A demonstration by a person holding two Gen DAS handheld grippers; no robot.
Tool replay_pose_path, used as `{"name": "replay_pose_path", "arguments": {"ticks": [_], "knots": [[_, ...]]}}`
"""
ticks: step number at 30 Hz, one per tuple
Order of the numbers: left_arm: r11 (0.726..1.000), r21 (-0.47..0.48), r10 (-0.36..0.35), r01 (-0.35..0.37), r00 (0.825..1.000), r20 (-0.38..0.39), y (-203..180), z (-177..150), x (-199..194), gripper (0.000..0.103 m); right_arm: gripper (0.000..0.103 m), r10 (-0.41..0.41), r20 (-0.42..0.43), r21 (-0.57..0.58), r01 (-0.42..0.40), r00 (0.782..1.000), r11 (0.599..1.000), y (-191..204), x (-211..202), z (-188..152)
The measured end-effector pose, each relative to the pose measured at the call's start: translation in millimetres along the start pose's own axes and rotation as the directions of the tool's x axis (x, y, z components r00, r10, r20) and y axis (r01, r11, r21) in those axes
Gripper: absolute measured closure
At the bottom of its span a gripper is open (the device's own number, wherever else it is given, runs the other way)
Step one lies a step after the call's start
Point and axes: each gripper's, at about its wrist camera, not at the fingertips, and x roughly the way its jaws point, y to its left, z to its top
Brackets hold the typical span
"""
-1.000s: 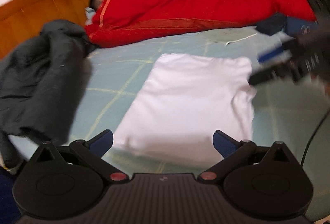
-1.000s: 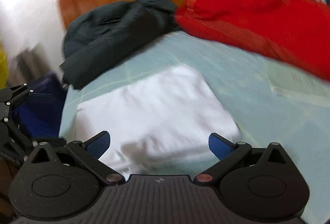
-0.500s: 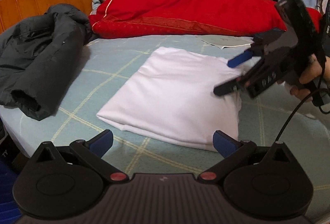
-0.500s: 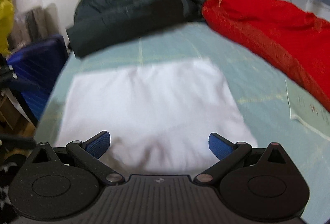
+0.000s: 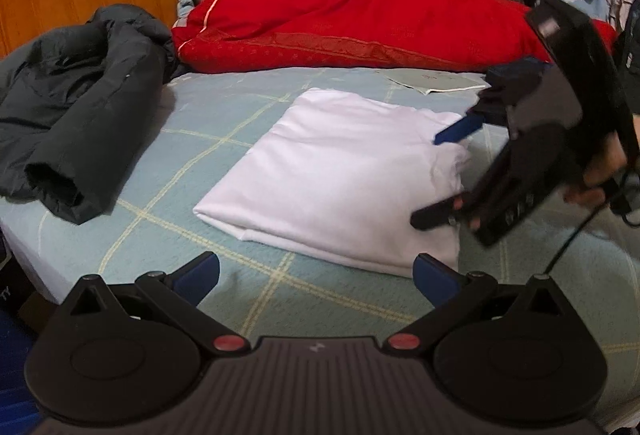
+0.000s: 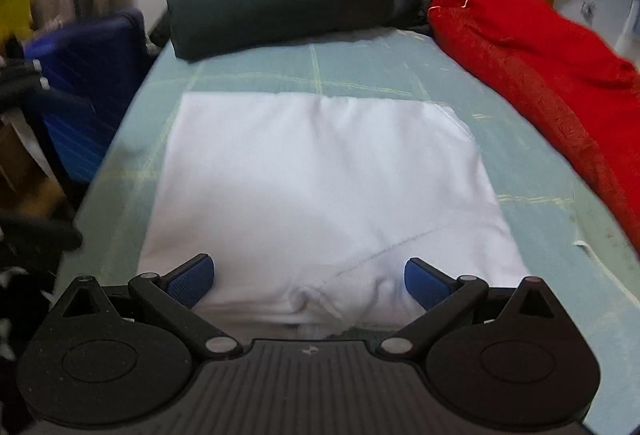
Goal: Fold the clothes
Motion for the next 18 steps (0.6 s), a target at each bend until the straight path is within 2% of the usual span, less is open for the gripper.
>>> {"name": "replay_pose_path", "arguments": {"ticks": [3, 6, 7, 10, 14, 18], "knots": [[1.000, -0.011, -0.007, 0.007, 1.000, 0.003, 3.2, -1.1, -2.1, 0.001, 0.000, 0.007, 0.064, 0.004, -0.008, 0.998, 1.000, 11.8, -14.8, 4.9], [1.000, -0.009, -0.011, 0.011, 1.000, 0.004, 3.5, -2.0, -2.9, 0.001, 0.000, 0.038, 0.056, -0.010, -0.038, 0.998, 0.999, 20.8, -17.2, 2.3], [1.000, -0.008, -0.013, 0.013, 1.000, 0.005, 3.7, -2.3, -3.6, 0.001, 0.000, 0.038, 0.024, -0.011, -0.038, 0.999, 0.999, 22.7, -12.6, -0.9], [1.000, -0.008, -0.027, 0.027, 1.000, 0.012, 6.2, -2.5, -6.2, 0.001, 0.000, 0.012, 0.003, 0.012, -0.012, 1.000, 1.000, 26.3, -15.4, -8.9], [0.998, 0.000, -0.064, 0.064, 0.997, 0.042, 15.1, 6.2, -1.5, 0.001, 0.000, -0.020, 0.065, 0.088, 0.014, 0.998, 0.996, 32.1, -47.7, -8.6], [0.992, 0.002, -0.128, 0.129, 0.989, 0.079, 26.2, 22.1, 25.6, 0.001, 0.000, -0.058, 0.099, 0.150, 0.043, 0.993, 0.988, 42.6, -70.2, -15.1]]}}
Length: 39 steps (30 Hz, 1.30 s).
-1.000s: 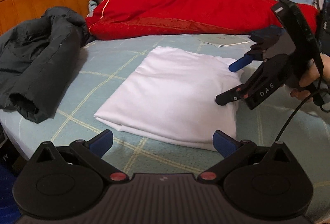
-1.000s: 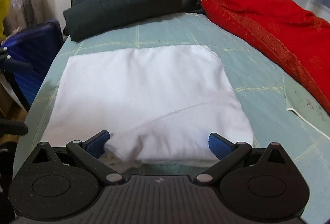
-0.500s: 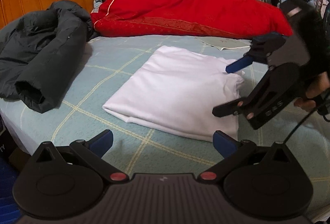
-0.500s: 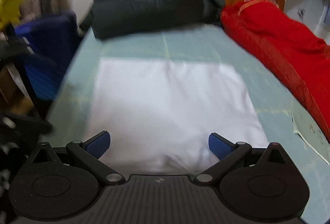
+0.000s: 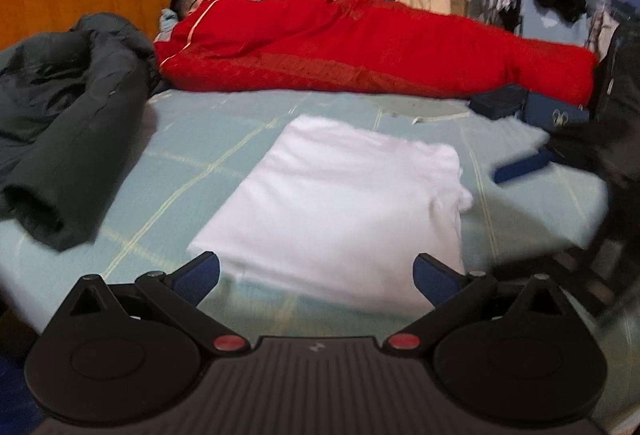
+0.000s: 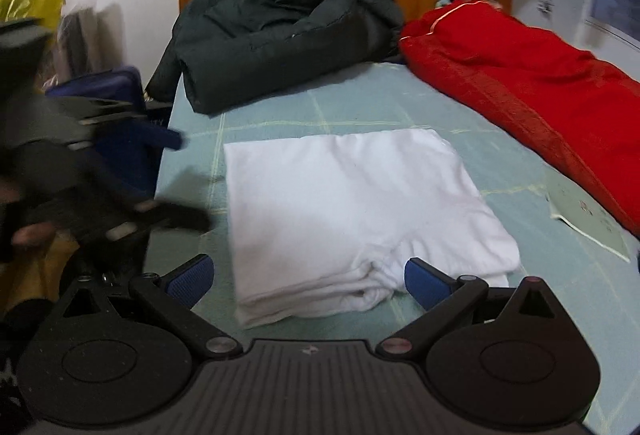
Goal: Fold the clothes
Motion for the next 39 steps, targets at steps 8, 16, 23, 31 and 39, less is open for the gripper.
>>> {"name": "replay_pose_path", "arguments": {"ticks": [8, 16, 23, 31, 39], "knots": [[0.996, -0.076, -0.046, 0.040, 0.996, -0.076, 28.6, 1.4, 55.5, 0.001, 0.000, -0.049, 0.013, 0.056, 0.048, 0.999, 0.997, 7.8, -20.5, -12.3], [0.994, -0.095, 0.050, -0.055, 0.997, -0.056, 10.3, -0.5, 6.8, 0.001, 0.000, -0.079, -0.024, 0.158, 0.082, 0.997, 0.984, 1.1, -19.7, -18.7], [0.997, -0.075, 0.017, -0.023, 0.996, -0.089, -28.7, -6.0, -18.0, 0.001, 0.000, -0.139, -0.076, 0.203, 0.152, 0.987, 0.967, 4.9, -30.5, -25.7], [0.998, -0.043, 0.033, -0.038, 0.995, -0.096, -69.4, -10.5, -43.9, 0.001, 0.000, -0.180, -0.187, 0.302, 0.231, 0.966, 0.925, 2.5, -39.5, -44.3], [0.998, -0.034, 0.042, -0.045, 0.994, -0.098, -90.3, -6.4, -69.0, 0.001, 0.000, -0.154, -0.221, 0.309, 0.219, 0.963, 0.926, 7.0, -54.6, -51.2]]}}
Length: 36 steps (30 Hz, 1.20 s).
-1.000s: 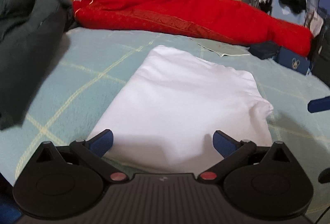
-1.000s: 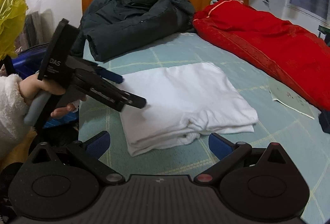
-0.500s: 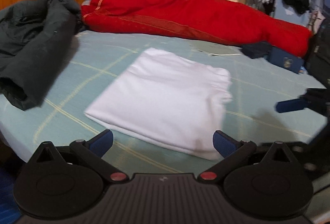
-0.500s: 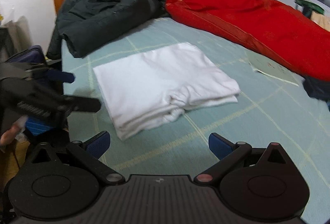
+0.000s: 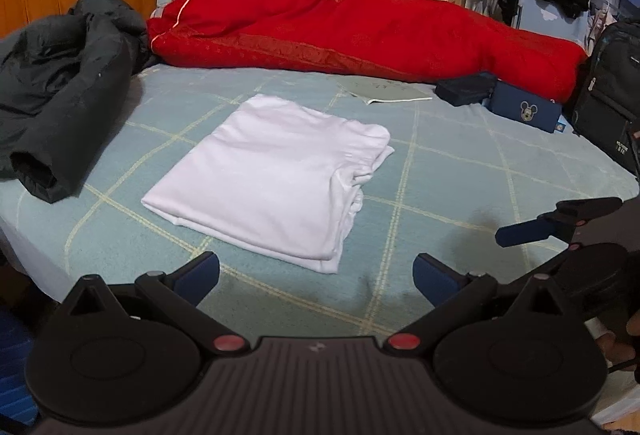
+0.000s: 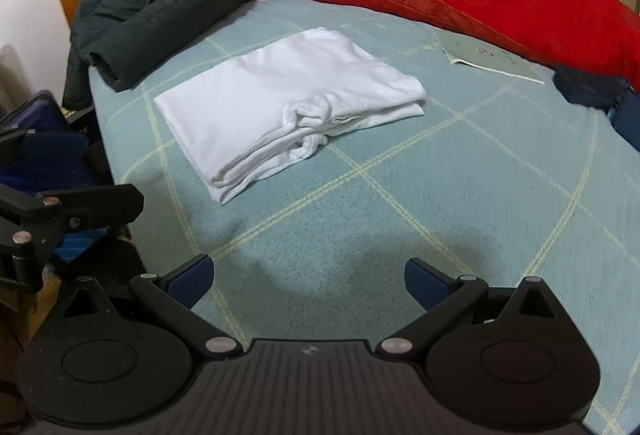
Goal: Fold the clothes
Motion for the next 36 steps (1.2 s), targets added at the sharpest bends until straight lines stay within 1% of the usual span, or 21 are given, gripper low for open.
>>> {"name": "replay_pose_path", "arguments": {"ticks": [4, 7, 10, 12, 15, 18, 28, 36], "knots": [[0.998, 0.051, 0.029, -0.029, 1.000, -0.009, -11.7, 8.3, -9.3, 0.001, 0.000, -0.018, -0.021, -0.077, 0.017, 1.000, 0.997, 2.4, -9.8, 7.2], [0.997, 0.072, 0.026, -0.026, 1.000, 0.004, -21.1, 10.4, -18.9, 0.001, 0.000, -0.024, -0.014, -0.062, 0.023, 1.000, 0.998, -0.5, -19.2, 8.2], [0.998, 0.054, 0.019, -0.020, 0.999, 0.027, -29.2, 6.3, -27.7, 0.001, 0.000, 0.005, 0.003, 0.009, -0.005, 1.000, 1.000, -2.5, -24.5, 0.7], [0.998, 0.055, 0.033, -0.035, 0.999, 0.033, -34.6, 2.6, -31.7, 0.001, 0.000, 0.016, 0.004, 0.043, -0.016, 1.000, 0.999, -0.6, -26.1, -7.4], [0.997, 0.056, 0.056, -0.058, 0.998, 0.038, -41.6, -3.9, -37.4, 0.001, 0.000, -0.015, 0.005, 0.043, 0.014, 1.000, 0.999, 7.4, -29.1, -17.9], [0.998, 0.041, 0.045, -0.047, 0.998, 0.042, -43.1, -9.6, -43.6, 0.001, 0.000, -0.036, 0.015, 0.037, 0.036, 0.999, 0.999, 11.9, -36.0, -23.3], [1.000, 0.015, 0.011, -0.012, 0.999, 0.037, -43.0, -20.5, -55.7, 0.001, 0.000, -0.050, 0.041, 0.055, 0.048, 0.998, 0.997, 15.3, -53.7, -32.7], [1.000, -0.012, 0.026, -0.026, 0.999, 0.022, -37.5, -23.9, -55.9, 0.001, 0.000, -0.072, 0.046, 0.074, 0.069, 0.996, 0.995, 12.7, -57.1, -34.3]]}}
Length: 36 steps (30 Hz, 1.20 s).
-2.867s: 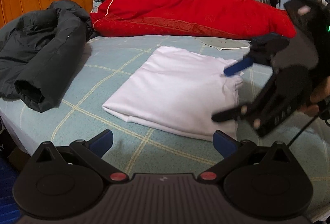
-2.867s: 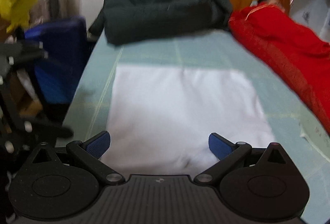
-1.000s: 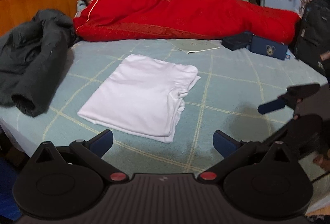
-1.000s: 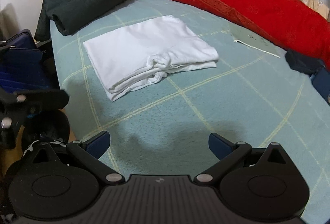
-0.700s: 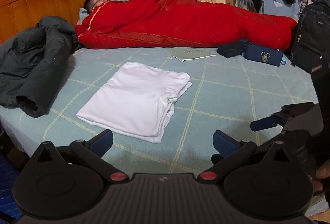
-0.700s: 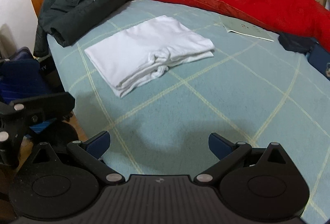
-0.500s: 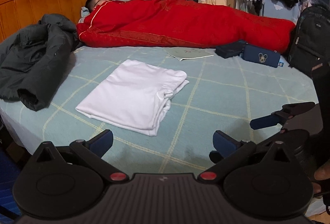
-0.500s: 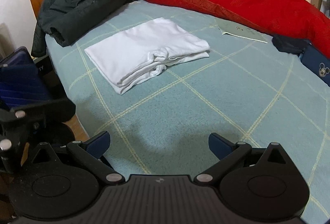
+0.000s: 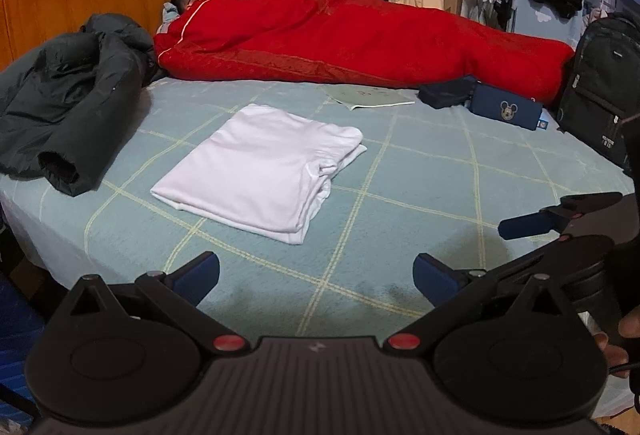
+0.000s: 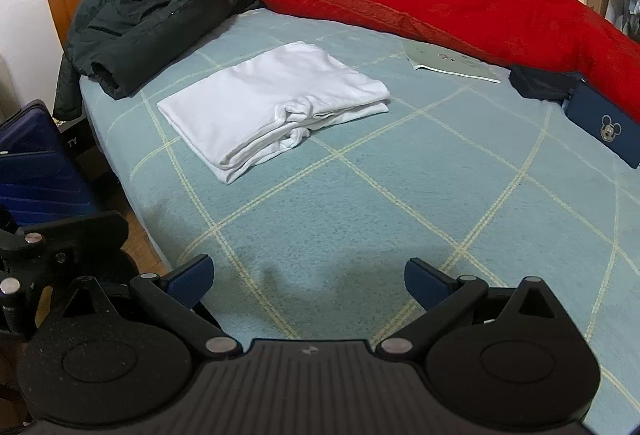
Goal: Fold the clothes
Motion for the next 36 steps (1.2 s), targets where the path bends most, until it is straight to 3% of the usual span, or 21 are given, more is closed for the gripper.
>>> {"name": "replay_pose_path", "arguments": {"ticks": [36], "knots": [[1.000, 0.005, -0.020, 0.020, 1.000, -0.020, -10.5, -2.8, 2.6, 0.001, 0.000, 0.016, 0.000, 0.004, -0.016, 1.000, 1.000, -0.5, 0.4, -3.5]]}}
